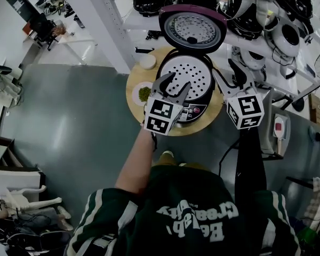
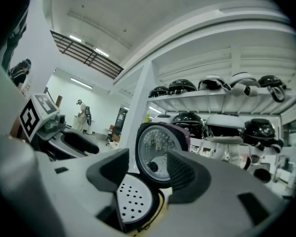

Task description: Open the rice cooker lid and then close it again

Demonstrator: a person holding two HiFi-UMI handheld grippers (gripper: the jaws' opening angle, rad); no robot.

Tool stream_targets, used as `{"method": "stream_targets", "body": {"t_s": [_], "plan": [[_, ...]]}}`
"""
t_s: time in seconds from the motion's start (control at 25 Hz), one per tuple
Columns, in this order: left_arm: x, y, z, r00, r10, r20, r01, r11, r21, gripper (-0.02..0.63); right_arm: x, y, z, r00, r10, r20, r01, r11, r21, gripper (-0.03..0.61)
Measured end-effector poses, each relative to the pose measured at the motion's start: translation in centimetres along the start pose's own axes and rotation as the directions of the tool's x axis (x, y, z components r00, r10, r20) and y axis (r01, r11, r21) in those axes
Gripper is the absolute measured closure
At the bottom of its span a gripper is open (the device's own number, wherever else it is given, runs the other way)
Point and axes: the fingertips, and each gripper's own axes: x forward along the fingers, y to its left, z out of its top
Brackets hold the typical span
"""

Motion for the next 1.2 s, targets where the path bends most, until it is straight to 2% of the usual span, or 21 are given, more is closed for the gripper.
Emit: {"method": "stream_targets", "body": {"t_s": [0.28, 0.48, 0.64, 0.8, 0.88, 0.92, 0.96, 1.04, 1.2], "plan": [[2.0, 3.7, 2.9, 0.997, -0.028, 0.071, 0.028, 1.0, -0.004, 0.397, 5.8, -2.6, 3.4, 1.0, -0.013, -0.015, 0.011, 0.99, -0.137, 0.313], [2.8, 5.6, 3.5, 0.993, -0.076, 0.09, 0.08, 0.996, -0.043, 0.397, 9.7, -5.4, 5.5, 0.997, -0.026, -0.067, 0.01, 0.971, -0.24, 0.29], [3.0, 7.7, 3.8, 0.99, -0.099, 0.099, 0.105, 0.993, -0.06, 0.394, 12.7, -7.2, 6.6, 0.992, -0.016, -0.124, -0.018, 0.963, -0.269, 0.255], [2.6, 9.2, 3.4, 0.989, -0.115, 0.095, 0.122, 0.99, -0.07, 0.394, 16.1, -7.4, 4.6, 0.959, 0.027, -0.281, -0.111, 0.951, -0.288, 0.192], [2.6, 9.4, 3.2, 0.987, -0.135, 0.09, 0.141, 0.988, -0.069, 0.394, 17.1, -8.0, 2.8, 0.93, 0.019, -0.368, -0.13, 0.952, -0.278, 0.183], [2.5, 9.5, 3.1, 0.986, -0.143, 0.088, 0.149, 0.986, -0.072, 0.393, 17.4, -8.2, 1.9, 0.913, 0.01, -0.408, -0.141, 0.946, -0.291, 0.147], [2.5, 9.7, 3.1, 0.985, -0.149, 0.087, 0.156, 0.985, -0.076, 0.393, 17.5, -8.3, 1.4, 0.898, 0.0, -0.441, -0.154, 0.937, -0.314, 0.15], [2.3, 10.2, 3.0, 0.984, -0.152, 0.088, 0.16, 0.983, -0.088, 0.393, 17.5, -8.2, 1.1, 0.881, -0.008, -0.473, -0.174, 0.924, -0.34, 0.153], [2.2, 10.6, 2.6, 0.984, -0.151, 0.098, 0.161, 0.981, -0.108, 0.388, 17.1, -7.6, 1.2, 0.881, 0.001, -0.474, -0.185, 0.921, -0.342, 0.153]]}}
